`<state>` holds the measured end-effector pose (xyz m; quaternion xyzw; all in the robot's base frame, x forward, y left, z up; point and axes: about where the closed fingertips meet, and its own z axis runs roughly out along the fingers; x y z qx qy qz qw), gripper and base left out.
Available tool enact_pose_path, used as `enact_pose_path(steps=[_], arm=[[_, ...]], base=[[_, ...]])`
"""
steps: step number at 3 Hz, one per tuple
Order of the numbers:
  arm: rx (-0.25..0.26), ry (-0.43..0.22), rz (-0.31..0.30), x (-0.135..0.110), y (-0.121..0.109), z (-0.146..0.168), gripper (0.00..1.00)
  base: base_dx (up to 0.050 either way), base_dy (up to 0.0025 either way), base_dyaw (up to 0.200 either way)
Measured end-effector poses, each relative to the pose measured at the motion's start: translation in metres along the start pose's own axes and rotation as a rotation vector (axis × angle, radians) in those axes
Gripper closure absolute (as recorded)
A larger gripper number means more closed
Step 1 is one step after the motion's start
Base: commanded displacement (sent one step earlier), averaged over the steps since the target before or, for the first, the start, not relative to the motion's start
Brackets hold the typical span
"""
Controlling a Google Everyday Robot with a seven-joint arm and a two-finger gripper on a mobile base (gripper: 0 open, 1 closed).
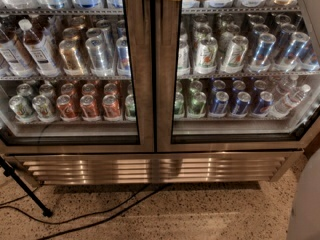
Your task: Open right fridge door
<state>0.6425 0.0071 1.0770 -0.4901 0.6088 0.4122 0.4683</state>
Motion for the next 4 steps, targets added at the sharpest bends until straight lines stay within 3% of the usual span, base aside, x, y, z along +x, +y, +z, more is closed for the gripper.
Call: enact_pose_path(steps=[1, 4], arm=[[0.0, 0.0, 0.0, 0.0, 0.0, 0.0, 0.0], [0.001, -0.001, 0.004, -0.001, 0.013, 0.001, 0.0]], base=[[0.0, 0.0, 0.0], [0.0, 0.0, 0.0]])
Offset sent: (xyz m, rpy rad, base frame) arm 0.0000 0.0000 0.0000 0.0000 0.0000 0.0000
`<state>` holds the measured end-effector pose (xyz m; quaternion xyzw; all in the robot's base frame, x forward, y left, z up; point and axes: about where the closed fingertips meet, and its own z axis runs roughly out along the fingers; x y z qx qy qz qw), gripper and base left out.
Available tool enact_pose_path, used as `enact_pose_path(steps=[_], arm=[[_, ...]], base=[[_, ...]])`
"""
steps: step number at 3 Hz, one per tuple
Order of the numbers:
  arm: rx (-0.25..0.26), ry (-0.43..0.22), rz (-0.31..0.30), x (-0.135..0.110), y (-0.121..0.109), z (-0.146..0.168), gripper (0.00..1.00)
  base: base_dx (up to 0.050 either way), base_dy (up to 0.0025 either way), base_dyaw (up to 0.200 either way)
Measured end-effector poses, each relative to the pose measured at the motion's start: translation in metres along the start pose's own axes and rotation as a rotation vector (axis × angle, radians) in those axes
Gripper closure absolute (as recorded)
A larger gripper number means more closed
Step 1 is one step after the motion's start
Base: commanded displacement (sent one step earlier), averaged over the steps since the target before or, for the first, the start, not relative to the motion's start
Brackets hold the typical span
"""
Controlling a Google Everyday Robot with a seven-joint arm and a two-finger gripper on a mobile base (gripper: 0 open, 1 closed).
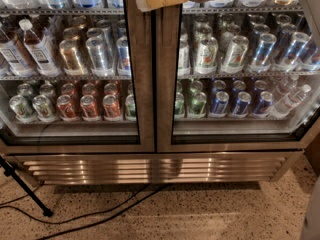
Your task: Open right fridge door
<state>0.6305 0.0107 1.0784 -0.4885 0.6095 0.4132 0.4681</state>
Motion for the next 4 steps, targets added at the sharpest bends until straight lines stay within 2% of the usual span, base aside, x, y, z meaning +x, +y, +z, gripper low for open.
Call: enact_pose_path(steps=[1, 3, 4], arm=[[0.009, -0.03, -0.026, -0.01, 0.011, -0.004, 0.0], [0.009, -0.03, -0.026, -0.004, 0.014, -0.002, 0.0], [0.009, -0.055, -0.022, -0.01, 0.024, 0.001, 0.0]], base=[[0.0, 0.0, 0.0], [0.0, 0.0, 0.0], [0.0, 0.0, 0.0]])
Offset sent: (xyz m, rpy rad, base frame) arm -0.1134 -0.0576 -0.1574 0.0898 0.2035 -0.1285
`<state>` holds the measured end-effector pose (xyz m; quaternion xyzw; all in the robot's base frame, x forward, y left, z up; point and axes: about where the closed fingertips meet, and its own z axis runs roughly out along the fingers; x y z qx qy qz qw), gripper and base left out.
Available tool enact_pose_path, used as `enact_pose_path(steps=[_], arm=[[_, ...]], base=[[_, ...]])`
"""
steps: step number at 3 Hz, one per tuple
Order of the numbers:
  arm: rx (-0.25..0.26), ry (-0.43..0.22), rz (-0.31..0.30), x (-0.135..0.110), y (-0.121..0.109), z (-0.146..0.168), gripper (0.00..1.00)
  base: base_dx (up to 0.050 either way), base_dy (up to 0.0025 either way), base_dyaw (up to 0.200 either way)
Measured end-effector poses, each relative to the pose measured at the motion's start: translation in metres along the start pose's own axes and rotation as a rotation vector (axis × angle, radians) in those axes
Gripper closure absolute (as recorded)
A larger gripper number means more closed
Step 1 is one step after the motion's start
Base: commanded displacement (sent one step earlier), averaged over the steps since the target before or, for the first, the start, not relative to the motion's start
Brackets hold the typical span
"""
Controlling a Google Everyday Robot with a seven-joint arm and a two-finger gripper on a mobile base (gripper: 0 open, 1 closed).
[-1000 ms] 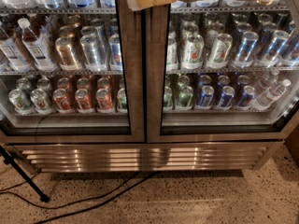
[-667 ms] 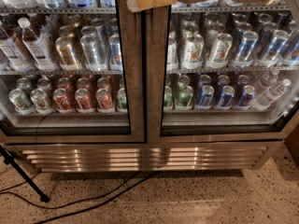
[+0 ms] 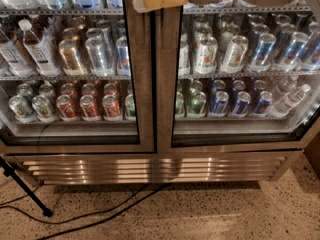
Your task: Open right fridge door
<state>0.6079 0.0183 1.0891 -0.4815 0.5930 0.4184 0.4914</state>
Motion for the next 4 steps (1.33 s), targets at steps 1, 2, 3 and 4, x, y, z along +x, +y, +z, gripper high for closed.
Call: enact_pose_path(steps=[1, 2, 3, 4], arm=[[0.0, 0.0, 0.0, 0.002, 0.0, -0.002, 0.0], [0.002, -0.005, 0.011, 0.001, 0.008, -0.002, 0.0], [0.002, -0.005, 0.011, 0.001, 0.011, -0.002, 0.0], [0.012, -0.011, 0.031, -0.006, 0.03, -0.001, 0.0]], base=[[0.0, 0.0, 0.0], [0.0, 0.0, 0.0], [0.0, 0.0, 0.0], [0.0, 0.0, 0.0]])
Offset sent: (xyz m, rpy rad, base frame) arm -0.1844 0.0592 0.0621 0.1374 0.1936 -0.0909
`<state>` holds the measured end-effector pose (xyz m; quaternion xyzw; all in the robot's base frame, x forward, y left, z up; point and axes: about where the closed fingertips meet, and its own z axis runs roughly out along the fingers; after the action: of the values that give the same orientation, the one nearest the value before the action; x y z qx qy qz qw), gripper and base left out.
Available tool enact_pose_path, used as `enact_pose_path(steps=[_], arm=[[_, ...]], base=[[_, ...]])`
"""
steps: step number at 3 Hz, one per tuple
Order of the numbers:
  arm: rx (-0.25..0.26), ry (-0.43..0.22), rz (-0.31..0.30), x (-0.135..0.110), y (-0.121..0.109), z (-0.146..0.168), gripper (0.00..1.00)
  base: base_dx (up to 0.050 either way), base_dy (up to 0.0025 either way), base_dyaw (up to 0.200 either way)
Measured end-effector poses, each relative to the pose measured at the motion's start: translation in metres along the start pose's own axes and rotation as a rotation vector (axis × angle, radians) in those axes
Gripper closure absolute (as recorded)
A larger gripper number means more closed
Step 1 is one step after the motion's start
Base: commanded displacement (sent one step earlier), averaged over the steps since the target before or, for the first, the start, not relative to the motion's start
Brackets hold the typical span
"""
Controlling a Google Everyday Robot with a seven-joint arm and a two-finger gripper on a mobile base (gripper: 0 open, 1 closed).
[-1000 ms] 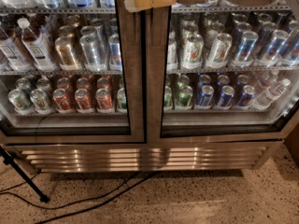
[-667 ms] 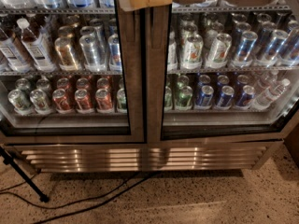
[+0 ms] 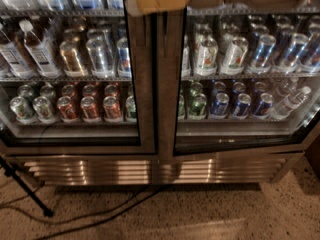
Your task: Open right fridge door
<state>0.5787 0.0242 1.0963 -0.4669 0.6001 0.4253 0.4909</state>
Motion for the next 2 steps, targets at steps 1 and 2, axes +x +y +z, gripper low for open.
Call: enact_pose_path(steps=[1, 2], arm=[[0.012, -0.002, 0.018, -0.0024, 0.0218, 0.0008, 0.0], [0.013, -0.002, 0.018, 0.0015, 0.0239, -0.002, 0.0]], base=[[0.0, 0.0, 0.0], [0.0, 0.0, 0.0]])
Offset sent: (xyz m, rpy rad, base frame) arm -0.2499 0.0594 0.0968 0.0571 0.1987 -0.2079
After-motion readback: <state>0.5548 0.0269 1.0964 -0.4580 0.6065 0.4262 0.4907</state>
